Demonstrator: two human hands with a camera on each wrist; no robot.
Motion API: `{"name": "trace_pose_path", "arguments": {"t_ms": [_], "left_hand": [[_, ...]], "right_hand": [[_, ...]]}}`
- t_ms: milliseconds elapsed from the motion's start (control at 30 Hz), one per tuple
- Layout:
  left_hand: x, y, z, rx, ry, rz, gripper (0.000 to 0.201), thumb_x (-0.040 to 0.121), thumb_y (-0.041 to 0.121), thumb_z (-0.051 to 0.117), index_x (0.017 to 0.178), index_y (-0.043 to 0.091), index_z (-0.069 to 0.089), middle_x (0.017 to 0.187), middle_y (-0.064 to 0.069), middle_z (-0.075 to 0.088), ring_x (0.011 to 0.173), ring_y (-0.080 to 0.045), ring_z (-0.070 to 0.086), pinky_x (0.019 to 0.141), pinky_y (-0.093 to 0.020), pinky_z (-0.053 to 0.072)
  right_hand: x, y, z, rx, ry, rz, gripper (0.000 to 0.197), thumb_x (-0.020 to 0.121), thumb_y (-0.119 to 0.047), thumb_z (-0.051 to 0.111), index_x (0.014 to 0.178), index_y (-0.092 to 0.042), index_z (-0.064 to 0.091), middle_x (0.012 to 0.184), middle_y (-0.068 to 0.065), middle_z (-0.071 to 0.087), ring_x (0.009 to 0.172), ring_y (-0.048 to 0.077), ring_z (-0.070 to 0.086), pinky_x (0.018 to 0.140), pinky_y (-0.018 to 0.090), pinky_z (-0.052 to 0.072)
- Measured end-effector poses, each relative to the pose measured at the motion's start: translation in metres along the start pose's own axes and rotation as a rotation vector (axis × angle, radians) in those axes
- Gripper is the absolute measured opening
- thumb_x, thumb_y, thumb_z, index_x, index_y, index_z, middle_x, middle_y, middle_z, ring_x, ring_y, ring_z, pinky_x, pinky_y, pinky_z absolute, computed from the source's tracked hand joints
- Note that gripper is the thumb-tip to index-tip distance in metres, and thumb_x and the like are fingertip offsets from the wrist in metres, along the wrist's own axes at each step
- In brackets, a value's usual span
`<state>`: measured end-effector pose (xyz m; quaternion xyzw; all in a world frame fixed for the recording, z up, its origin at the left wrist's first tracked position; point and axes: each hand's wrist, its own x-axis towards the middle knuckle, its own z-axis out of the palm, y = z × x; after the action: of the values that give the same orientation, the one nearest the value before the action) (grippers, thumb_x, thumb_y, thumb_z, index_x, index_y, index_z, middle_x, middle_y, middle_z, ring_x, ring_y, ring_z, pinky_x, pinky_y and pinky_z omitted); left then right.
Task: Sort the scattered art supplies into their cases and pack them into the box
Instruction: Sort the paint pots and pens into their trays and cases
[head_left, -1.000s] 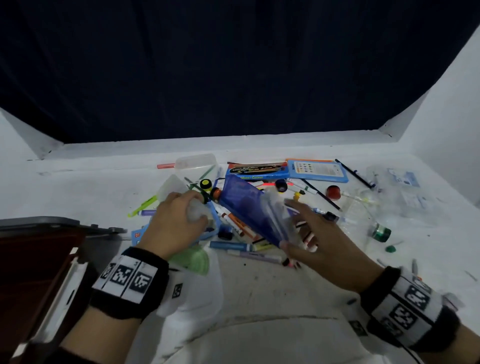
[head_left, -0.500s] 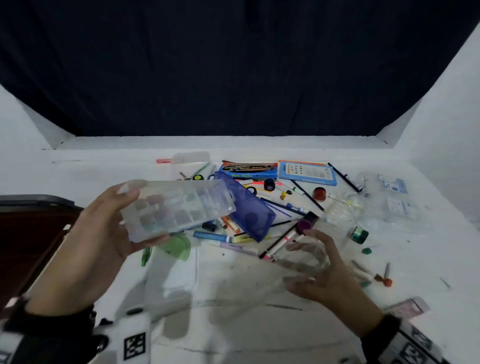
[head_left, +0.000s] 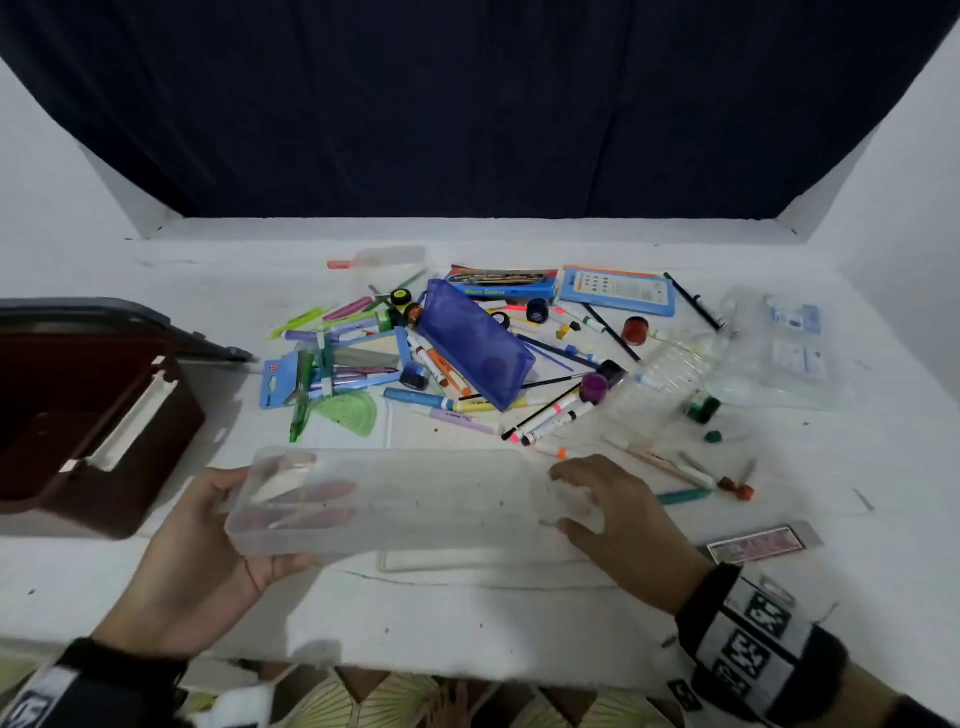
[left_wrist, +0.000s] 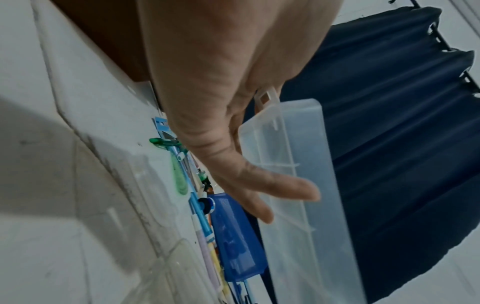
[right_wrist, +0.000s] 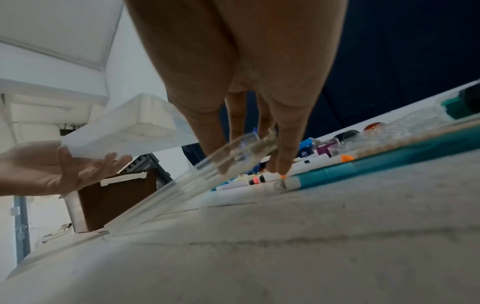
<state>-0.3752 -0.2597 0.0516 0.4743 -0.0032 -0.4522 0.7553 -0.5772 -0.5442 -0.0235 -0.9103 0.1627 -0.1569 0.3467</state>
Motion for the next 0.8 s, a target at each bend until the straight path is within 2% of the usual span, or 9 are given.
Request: {"name": "trace_pose_path", "arguments": {"t_ms": [100,200,267,367,500,600,667,733,800], "left_hand": [[0.004,-0.011,-0.001,0.066,-0.013,-0.053,0.044,0.096,0.032,0.034,0.118,0.008,0.064,0.126,-0.033,0.061,0.1,-0.045,0.069,0.058,-0.039,0.062],[0.015,-0.025,0.002,0.145,-0.002,-0.081,0.044,0.096,0.032,0.037,0.129,0.01,0.057,0.128,-0.03,0.061,0.112,-0.048,0.063,0.074,-0.049,0.06],[0.023,-0.031,0.004,0.206,0.019,-0.065,0.042,0.099,0.032,0.04,0.132,0.012,0.055,0.128,-0.028,0.062,0.114,-0.047,0.062,0.079,-0.052,0.058],[0.031,-0.036,0.003,0.468,0.098,0.043,0.036,0.101,0.033,0.045,0.126,0.013,0.06,0.123,-0.02,0.067,0.109,-0.039,0.067,0.085,-0.05,0.058],[0.037,-0.036,0.0,0.953,0.071,0.189,0.044,0.087,0.064,0.06,0.12,0.036,0.063,0.113,0.002,0.072,0.106,-0.017,0.068,0.097,-0.047,0.053],[0.045,-0.037,-0.003,1.308,-0.098,0.138,0.072,0.067,0.061,0.08,0.13,0.047,0.049,0.12,0.019,0.063,0.107,0.002,0.061,0.086,-0.02,0.052],[0.051,-0.042,-0.002,1.522,-0.154,0.215,0.093,0.058,0.068,0.081,0.139,0.047,0.04,0.132,0.028,0.049,0.113,0.016,0.048,0.089,-0.006,0.041],[0.059,-0.048,0.001,1.676,-0.193,0.318,0.102,0.057,0.082,0.07,0.145,0.045,0.034,0.138,0.028,0.043,0.12,0.016,0.038,0.097,-0.005,0.031],[0.066,-0.051,0.006,1.778,-0.199,0.349,0.105,0.055,0.09,0.062,0.146,0.045,0.034,0.139,0.024,0.043,0.128,0.004,0.035,0.107,-0.017,0.03]], "right_hand": [[-0.001,-0.003,-0.006,0.03,-0.094,0.075,0.05,0.081,0.002,0.056,0.121,-0.028,0.052,0.119,-0.008,0.061,0.114,0.004,0.055,0.091,0.011,0.038],[-0.001,-0.004,-0.016,0.196,-0.147,0.209,0.049,0.085,0.001,0.049,0.119,-0.034,0.053,0.124,-0.006,0.062,0.123,0.001,0.053,0.102,0.028,0.042],[-0.003,0.0,-0.022,0.281,-0.188,0.237,0.048,0.079,-0.018,0.054,0.118,-0.046,0.054,0.127,-0.012,0.061,0.124,-0.004,0.05,0.105,0.037,0.043],[-0.008,0.007,-0.034,0.183,-0.337,0.226,0.067,0.07,-0.049,0.067,0.131,-0.058,0.041,0.14,-0.024,0.047,0.13,-0.001,0.043,0.11,0.037,0.039],[-0.011,0.01,-0.041,-0.052,-0.442,0.142,0.105,0.068,-0.043,0.085,0.152,-0.041,0.021,0.149,-0.024,0.028,0.136,-0.004,0.028,0.114,0.021,0.027],[-0.01,0.014,-0.036,-0.156,-0.426,0.091,0.105,0.072,-0.031,0.082,0.155,-0.029,0.016,0.154,-0.012,0.027,0.139,0.005,0.028,0.115,0.022,0.025],[-0.01,0.015,-0.036,-0.177,-0.433,0.095,0.103,0.075,-0.03,0.079,0.155,-0.027,0.015,0.156,-0.009,0.026,0.14,0.007,0.026,0.114,0.019,0.021],[-0.009,0.013,-0.035,-0.2,-0.45,0.094,0.101,0.078,-0.032,0.077,0.156,-0.026,0.012,0.156,-0.009,0.023,0.141,0.008,0.023,0.112,0.015,0.018],[-0.008,0.014,-0.033,-0.215,-0.436,0.086,0.101,0.078,-0.036,0.077,0.156,-0.024,0.013,0.155,-0.007,0.023,0.141,0.008,0.023,0.112,0.015,0.017]]}}
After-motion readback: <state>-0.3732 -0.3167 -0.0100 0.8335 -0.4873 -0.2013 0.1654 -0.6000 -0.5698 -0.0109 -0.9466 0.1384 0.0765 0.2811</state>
